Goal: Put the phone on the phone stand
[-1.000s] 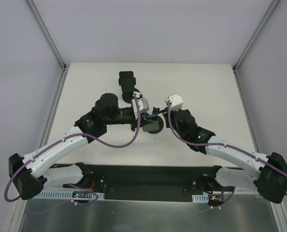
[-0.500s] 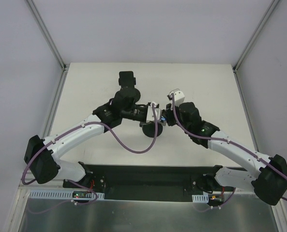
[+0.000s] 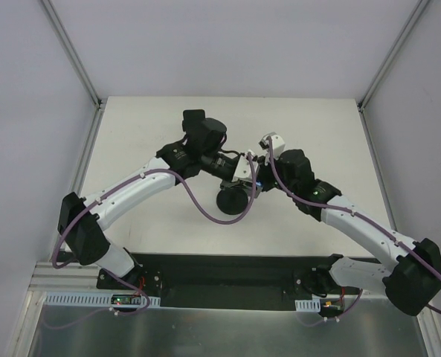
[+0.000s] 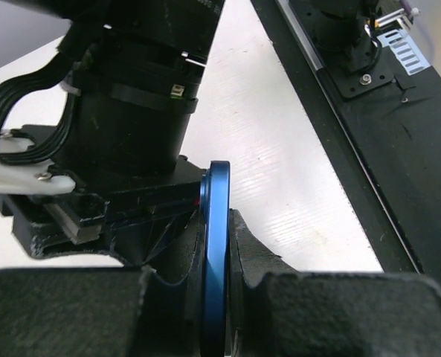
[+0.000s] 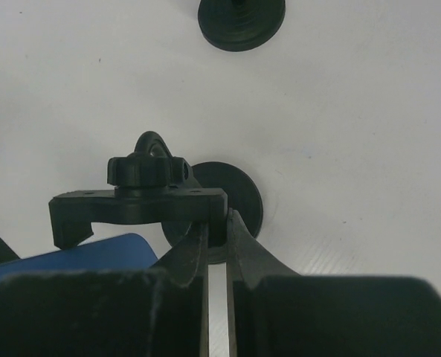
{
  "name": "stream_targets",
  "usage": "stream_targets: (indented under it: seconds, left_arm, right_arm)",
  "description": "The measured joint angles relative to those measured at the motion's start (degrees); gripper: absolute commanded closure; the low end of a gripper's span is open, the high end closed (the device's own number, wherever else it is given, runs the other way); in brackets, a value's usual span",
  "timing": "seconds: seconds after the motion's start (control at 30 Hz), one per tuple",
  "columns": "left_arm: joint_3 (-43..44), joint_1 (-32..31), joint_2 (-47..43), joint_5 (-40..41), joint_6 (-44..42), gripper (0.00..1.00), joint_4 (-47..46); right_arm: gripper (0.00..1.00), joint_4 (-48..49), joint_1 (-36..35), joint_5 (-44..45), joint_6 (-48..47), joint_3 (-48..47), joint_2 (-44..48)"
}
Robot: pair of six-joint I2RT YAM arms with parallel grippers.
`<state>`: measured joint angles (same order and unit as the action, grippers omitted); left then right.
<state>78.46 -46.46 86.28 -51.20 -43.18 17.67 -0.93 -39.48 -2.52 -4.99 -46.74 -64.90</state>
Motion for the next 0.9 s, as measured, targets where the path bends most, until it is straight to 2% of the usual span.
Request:
stream_targets:
  seconds: [0.17,0.43,0.9]
  left_arm:
    - [2.10,-1.36,2.14,-0.87,-3.26,1.00,2.84]
    - [2.16,-5.99,2.54,5.57,-10.29,1.00,4.15]
    - [2.97,-4.85,2.58,13.86,-13.18,1.00,8.13]
  right_arm:
    - [0.99,-0.37,1.49,-5.97,-1.77,-1.20,-1.42]
    - [0.99,-4.24,4.04,-14.64,-4.33,-2.75,-1.51]
    - [1.00,-5.01,4.33,-15.04,-6.16,-3.21,-1.49]
